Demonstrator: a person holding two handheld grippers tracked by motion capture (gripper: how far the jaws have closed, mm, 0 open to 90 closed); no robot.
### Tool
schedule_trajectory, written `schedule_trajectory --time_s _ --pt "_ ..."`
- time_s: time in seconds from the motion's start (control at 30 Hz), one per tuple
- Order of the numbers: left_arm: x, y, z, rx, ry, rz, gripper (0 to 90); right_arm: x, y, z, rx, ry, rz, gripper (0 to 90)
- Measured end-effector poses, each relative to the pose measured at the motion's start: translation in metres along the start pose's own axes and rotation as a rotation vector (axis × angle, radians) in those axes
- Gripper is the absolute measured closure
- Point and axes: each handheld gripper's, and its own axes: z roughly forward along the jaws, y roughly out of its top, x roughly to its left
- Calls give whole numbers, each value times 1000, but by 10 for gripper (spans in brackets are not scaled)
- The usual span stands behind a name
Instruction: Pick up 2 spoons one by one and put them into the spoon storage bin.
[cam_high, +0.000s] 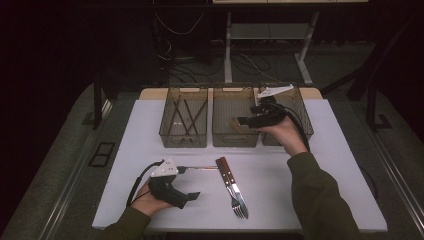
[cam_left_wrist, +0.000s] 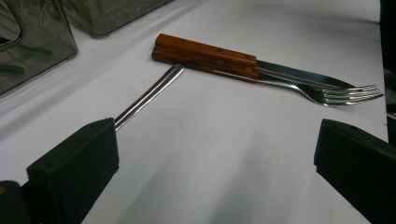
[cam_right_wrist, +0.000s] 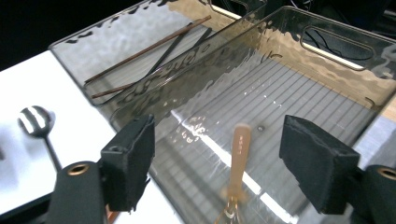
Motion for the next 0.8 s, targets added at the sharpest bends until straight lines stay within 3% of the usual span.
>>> schedule_trajectory --time_s 0.43,0.63,0.8 --pt "1 0 0 15 2 14 0 12 -46 -48 -61 -28 -29 175" --pt "1 0 0 19 6 15 0 18 -74 -61 -47 -61 -16 116" --pt "1 0 0 20 9 13 0 22 -100 -71 -46 -90 -3 116"
